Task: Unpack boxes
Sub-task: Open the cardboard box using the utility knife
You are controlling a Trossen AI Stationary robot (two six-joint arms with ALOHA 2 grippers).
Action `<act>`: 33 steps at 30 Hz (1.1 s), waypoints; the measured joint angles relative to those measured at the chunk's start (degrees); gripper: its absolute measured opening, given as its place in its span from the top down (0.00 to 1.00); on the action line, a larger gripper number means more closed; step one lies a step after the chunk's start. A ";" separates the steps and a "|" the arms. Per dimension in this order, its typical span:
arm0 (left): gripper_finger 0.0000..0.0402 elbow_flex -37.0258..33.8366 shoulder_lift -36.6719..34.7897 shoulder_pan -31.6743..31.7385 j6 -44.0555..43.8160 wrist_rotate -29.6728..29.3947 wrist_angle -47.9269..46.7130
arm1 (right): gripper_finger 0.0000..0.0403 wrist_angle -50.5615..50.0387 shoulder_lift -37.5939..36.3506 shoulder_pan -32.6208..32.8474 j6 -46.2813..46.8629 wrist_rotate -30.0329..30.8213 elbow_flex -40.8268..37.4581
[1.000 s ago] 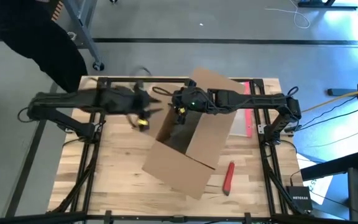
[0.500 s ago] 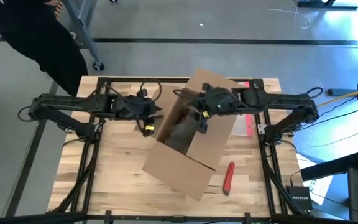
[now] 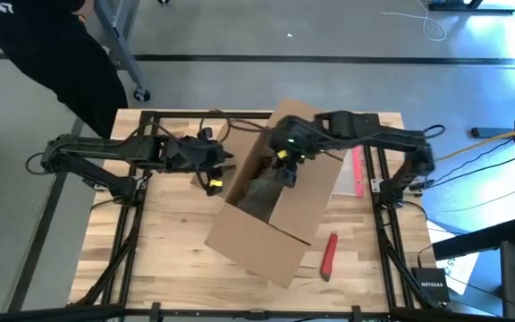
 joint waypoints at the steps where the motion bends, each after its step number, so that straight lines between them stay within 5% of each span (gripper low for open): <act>1: 0.68 0.00 0.00 0.00 -0.24 0.00 0.06 | 0.56 -3.84 1.99 -0.39 -0.04 -1.11 3.07; 5: 0.68 -0.02 0.00 0.00 -0.67 0.02 -0.02 | 0.56 -16.81 9.20 -0.80 -0.36 -3.20 13.32; 17: 0.68 -0.04 0.00 -0.02 0.25 0.01 0.02 | 0.56 -16.00 6.88 3.04 7.19 -3.97 19.87; 25: 0.68 1.32 -0.74 -1.84 2.24 0.05 4.50 | 0.56 -15.94 4.89 5.87 4.28 7.87 19.78; 33: 0.68 2.40 1.22 -2.44 5.67 8.12 13.49 | 0.56 -15.79 -5.02 20.00 13.39 25.50 15.90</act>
